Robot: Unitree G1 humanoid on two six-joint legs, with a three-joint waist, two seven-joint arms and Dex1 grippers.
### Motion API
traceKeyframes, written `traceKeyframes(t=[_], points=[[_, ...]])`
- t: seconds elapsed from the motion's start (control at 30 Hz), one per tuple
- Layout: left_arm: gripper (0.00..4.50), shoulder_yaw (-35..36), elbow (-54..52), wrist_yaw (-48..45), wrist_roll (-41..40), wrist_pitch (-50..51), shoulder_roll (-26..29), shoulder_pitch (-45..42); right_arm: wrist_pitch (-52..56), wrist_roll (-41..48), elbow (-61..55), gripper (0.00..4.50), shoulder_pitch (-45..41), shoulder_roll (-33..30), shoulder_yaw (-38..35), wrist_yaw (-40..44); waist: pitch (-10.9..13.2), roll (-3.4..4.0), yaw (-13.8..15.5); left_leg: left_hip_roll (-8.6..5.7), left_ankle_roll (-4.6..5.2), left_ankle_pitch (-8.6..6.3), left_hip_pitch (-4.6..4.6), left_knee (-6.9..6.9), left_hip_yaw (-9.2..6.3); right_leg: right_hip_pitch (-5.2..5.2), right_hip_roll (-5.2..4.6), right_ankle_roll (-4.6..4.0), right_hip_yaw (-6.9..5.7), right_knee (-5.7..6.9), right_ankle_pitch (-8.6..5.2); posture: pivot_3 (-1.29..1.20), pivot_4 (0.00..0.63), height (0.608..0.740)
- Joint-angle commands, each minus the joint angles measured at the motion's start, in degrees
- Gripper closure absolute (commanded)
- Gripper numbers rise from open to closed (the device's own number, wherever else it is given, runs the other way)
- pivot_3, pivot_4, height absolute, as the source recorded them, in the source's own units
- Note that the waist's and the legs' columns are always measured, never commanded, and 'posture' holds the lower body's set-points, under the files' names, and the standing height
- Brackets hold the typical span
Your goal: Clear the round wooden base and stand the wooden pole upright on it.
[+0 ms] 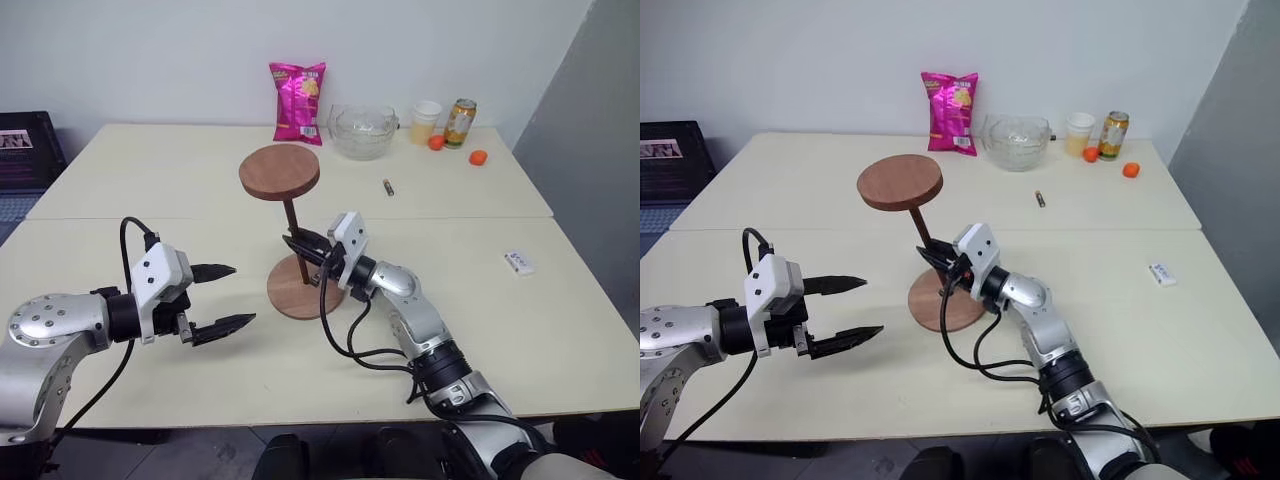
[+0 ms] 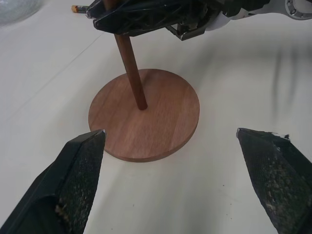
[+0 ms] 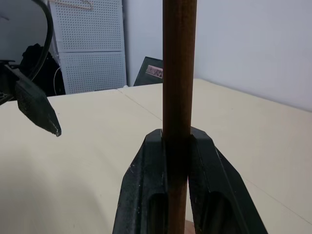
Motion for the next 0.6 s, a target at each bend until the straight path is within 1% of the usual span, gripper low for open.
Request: traceKeyframes(t=[0.03,0.3,0.43,0.5,0.57,0.6], points=[[0.0,0.48,-1.26,0.05,-0.58,-0.55,0.55,-0.47,4.34,-4.21,5.98,4.29,3.84,-2.73,3.02,0.7,-0.1,0.04,0.0,0.0,0.0,0.0,0.0,0.0,0.0,0.0,0.0,0.0,0.0,0.0,0.0,0.0,0.15,0.74],[0.0,0.44,-1.0,-0.09,-0.45,-0.83,0.36,-0.26,5.11,-3.75,4.98,4.29,4.14,-2.54,3.52,0.64,-0.24,0.12,-0.01,0.0,0.01,-0.01,0.02,-0.01,0.0,0.01,0.0,-0.02,0.01,-0.01,-0.02,0.0,0.15,0.74],[0.0,0.29,-0.94,0.04,-0.32,-0.93,0.2,-0.29,3.51,-2.47,3.0,4.29,3.86,-2.4,3.15,2.1,-0.24,0.13,-0.02,0.01,0.02,-0.01,0.02,-0.01,0.0,0.01,0.0,-0.02,0.01,-0.02,-0.02,0.0,0.15,0.74],[0.0,0.26,-0.89,0.02,-0.27,-1.04,0.17,-0.3,2.56,-2.5,2.58,4.29,3.48,-2.14,2.6,1.29,-0.23,0.13,-0.02,0.0,0.02,-0.02,0.02,-0.01,0.0,0.01,0.0,-0.03,0.01,-0.03,-0.02,0.0,0.15,0.74],[0.0,0.23,-0.88,-0.01,-0.22,-1.12,0.18,-0.33,1.39,-1.98,1.81,3.58,3.2,-1.82,2.21,1.44,-0.22,0.13,-0.01,0.01,0.02,-0.02,0.0,-0.02,0.0,0.0,0.0,-0.03,0.01,-0.04,-0.03,0.0,0.15,0.74],[0.0,0.23,-0.87,-0.02,-0.21,-1.14,0.18,-0.35,1.22,-1.51,1.26,3.53,3.1,-1.59,2.0,1.59,-0.22,0.1,0.0,0.01,0.03,-0.03,0.0,-0.02,0.0,0.0,0.0,-0.03,0.01,-0.05,-0.03,0.0,0.15,0.74]])
